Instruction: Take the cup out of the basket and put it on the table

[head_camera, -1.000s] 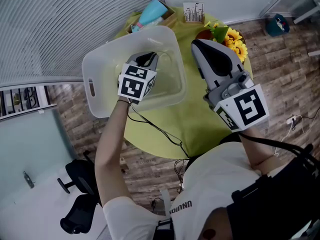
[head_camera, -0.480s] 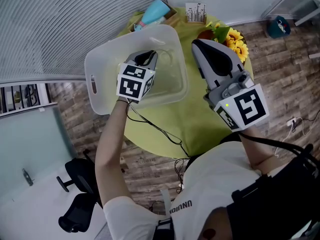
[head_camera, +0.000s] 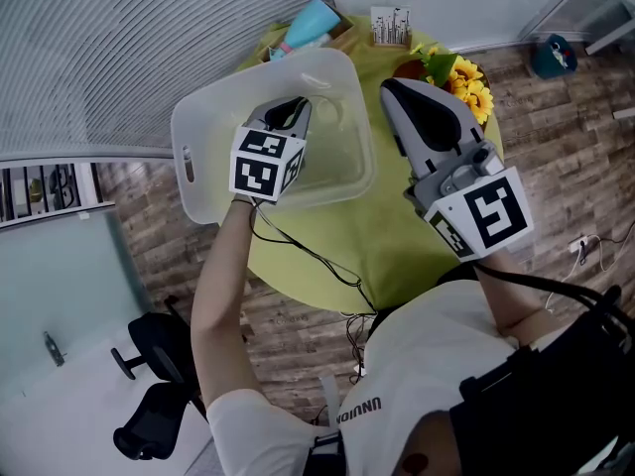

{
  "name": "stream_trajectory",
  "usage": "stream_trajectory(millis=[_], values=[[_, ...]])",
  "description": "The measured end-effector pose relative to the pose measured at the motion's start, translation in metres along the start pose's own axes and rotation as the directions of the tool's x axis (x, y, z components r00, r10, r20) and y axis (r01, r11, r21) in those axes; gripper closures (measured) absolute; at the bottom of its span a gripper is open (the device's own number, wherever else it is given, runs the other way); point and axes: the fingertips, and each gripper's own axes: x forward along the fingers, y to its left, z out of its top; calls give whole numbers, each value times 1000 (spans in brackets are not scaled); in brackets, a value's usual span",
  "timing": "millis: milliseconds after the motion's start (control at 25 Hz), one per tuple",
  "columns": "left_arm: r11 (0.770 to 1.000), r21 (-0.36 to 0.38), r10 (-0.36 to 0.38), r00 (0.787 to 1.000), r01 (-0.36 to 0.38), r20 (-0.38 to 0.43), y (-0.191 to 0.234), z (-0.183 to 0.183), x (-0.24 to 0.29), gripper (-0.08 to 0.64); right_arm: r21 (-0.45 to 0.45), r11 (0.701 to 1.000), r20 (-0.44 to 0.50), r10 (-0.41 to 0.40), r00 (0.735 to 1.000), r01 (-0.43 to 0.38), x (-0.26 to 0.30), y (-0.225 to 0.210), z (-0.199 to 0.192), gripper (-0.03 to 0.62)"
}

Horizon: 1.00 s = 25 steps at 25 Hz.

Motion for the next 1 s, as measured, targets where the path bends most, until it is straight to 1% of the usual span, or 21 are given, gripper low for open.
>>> stream_trajectory(millis=[640, 1000], values=[[998, -46, 39, 996, -35, 82, 5, 15, -21, 528, -4, 1000, 10, 2, 1000, -2, -5, 8, 3, 572], [996, -71, 62, 988, -52, 139, 8, 26, -35, 528, -14, 1000, 12, 6, 1000, -5, -7, 13, 7, 572]])
